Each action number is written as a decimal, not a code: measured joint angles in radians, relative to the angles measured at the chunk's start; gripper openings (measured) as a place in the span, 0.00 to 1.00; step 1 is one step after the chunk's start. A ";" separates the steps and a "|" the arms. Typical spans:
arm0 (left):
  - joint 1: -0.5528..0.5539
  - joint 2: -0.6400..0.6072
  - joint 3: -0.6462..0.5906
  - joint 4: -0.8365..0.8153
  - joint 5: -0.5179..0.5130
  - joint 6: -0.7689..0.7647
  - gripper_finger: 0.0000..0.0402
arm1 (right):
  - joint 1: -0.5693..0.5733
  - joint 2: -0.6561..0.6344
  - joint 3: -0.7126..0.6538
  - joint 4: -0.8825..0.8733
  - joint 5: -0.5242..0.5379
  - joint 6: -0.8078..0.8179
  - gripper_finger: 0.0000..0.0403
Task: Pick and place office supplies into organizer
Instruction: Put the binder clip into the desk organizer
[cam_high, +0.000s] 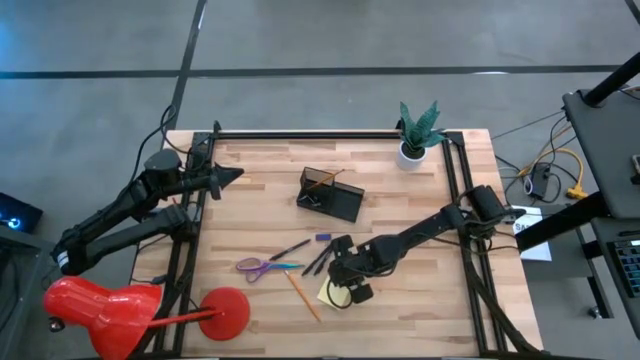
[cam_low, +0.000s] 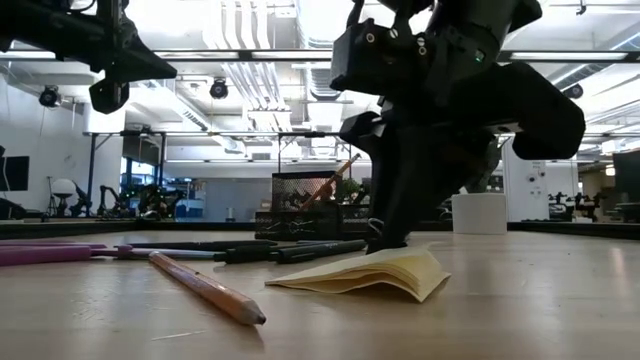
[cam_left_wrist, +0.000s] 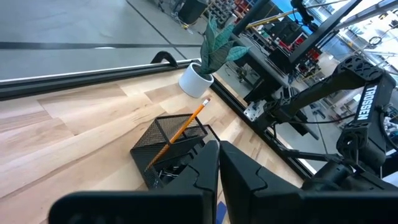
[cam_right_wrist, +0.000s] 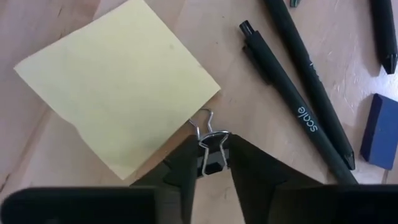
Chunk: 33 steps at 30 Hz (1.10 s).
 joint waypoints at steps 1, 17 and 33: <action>0.000 0.000 0.000 0.000 0.000 0.000 0.00 | 0.000 0.000 0.000 -0.001 0.000 0.000 0.18; 0.000 0.000 0.000 0.000 0.000 -0.001 0.00 | -0.048 -0.004 0.048 -0.060 0.091 0.015 0.02; 0.000 0.000 0.000 0.000 0.000 -0.001 0.00 | -0.368 -0.073 0.197 -0.045 0.253 -0.011 0.02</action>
